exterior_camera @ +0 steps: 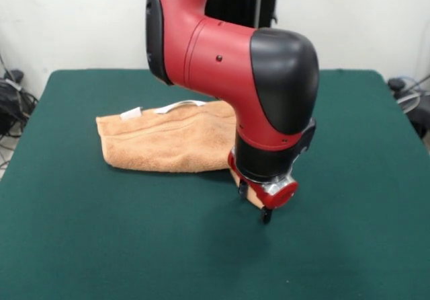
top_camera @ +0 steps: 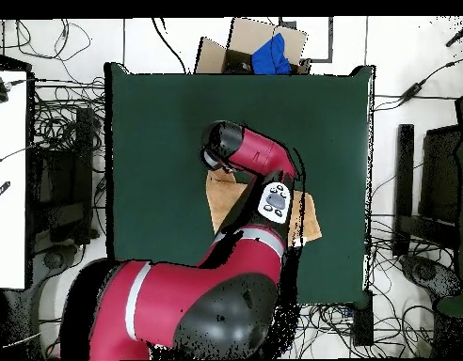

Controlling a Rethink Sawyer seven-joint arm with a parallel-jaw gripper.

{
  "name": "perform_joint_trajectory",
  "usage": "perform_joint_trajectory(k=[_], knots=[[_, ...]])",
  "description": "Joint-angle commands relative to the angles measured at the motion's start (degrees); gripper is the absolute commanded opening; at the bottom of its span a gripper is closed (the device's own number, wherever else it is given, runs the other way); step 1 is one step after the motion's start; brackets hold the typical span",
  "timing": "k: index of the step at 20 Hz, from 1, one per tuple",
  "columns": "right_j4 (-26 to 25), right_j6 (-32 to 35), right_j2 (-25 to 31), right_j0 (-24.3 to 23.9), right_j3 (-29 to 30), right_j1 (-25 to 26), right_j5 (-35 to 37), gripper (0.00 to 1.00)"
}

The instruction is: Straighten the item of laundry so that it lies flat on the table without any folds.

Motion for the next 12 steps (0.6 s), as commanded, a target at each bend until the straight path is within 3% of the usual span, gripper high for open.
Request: perform_joint_trajectory(k=[1, 12], knots=[[-2.14, 0.71, 8.88, -2.08, 9.16, 1.26, -4.11, 1.0], [-1.45, 2.74, 11.31, -2.17, 8.02, 2.05, -4.47, 1.0]])
